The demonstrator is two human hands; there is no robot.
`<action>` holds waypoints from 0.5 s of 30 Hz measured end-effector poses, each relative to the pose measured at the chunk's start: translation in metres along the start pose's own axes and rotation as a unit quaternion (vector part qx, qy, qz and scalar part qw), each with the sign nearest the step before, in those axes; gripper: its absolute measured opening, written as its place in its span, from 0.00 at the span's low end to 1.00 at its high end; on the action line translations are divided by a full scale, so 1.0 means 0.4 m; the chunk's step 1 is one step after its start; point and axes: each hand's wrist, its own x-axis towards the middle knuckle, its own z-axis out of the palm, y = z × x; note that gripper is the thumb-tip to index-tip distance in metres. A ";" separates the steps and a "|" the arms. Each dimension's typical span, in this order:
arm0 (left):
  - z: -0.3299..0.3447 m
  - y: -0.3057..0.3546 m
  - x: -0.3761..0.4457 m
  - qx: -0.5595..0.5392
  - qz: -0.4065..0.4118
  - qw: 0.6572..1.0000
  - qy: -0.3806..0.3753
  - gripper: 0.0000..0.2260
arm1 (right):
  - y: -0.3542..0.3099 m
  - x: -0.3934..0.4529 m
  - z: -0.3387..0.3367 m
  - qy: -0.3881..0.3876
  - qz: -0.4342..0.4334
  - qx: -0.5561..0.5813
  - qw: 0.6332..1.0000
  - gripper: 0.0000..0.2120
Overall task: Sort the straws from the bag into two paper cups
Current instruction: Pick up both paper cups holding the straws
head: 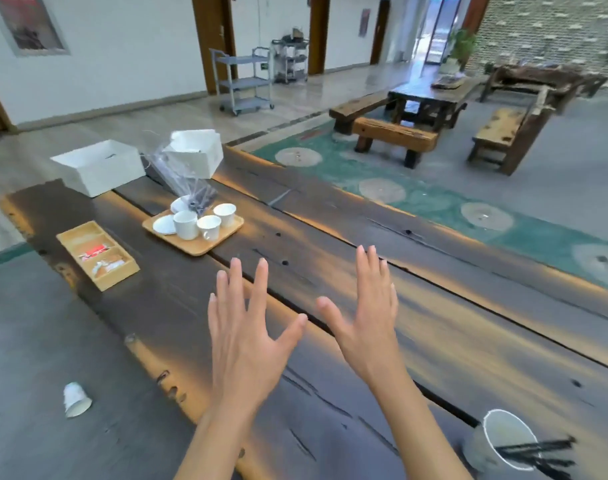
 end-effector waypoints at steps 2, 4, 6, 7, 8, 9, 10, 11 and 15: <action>0.034 0.060 0.005 -0.022 0.031 0.999 -0.027 0.39 | 0.034 -0.025 -0.077 0.035 0.026 -0.021 0.999 0.41; 0.072 0.119 -0.001 -0.038 0.057 0.996 -0.055 0.39 | 0.071 -0.058 -0.150 0.062 0.060 -0.047 0.995 0.42; 0.106 0.179 -0.015 -0.059 0.086 0.991 -0.086 0.40 | 0.106 -0.099 -0.217 0.087 0.093 -0.074 0.989 0.42; 0.122 0.210 -0.022 -0.072 0.099 0.987 -0.099 0.40 | 0.123 -0.121 -0.248 0.100 0.106 -0.084 0.986 0.42; 0.138 0.241 -0.031 -0.084 0.112 0.984 -0.111 0.40 | 0.139 -0.144 -0.278 0.112 0.118 -0.092 0.982 0.41; 0.154 0.272 -0.041 -0.093 0.124 0.980 -0.123 0.40 | 0.156 -0.168 -0.307 0.124 0.130 -0.100 0.979 0.41; 0.171 0.304 -0.051 -0.101 0.136 0.976 -0.134 0.40 | 0.173 -0.191 -0.336 0.136 0.141 -0.105 0.975 0.42; 0.186 0.335 -0.063 -0.110 0.146 0.972 -0.144 0.41 | 0.191 -0.215 -0.364 0.148 0.152 -0.110 0.971 0.42; 0.249 0.451 -0.126 -0.152 0.167 0.958 -0.178 0.41 | 0.257 -0.309 -0.473 0.191 0.202 -0.127 0.952 0.42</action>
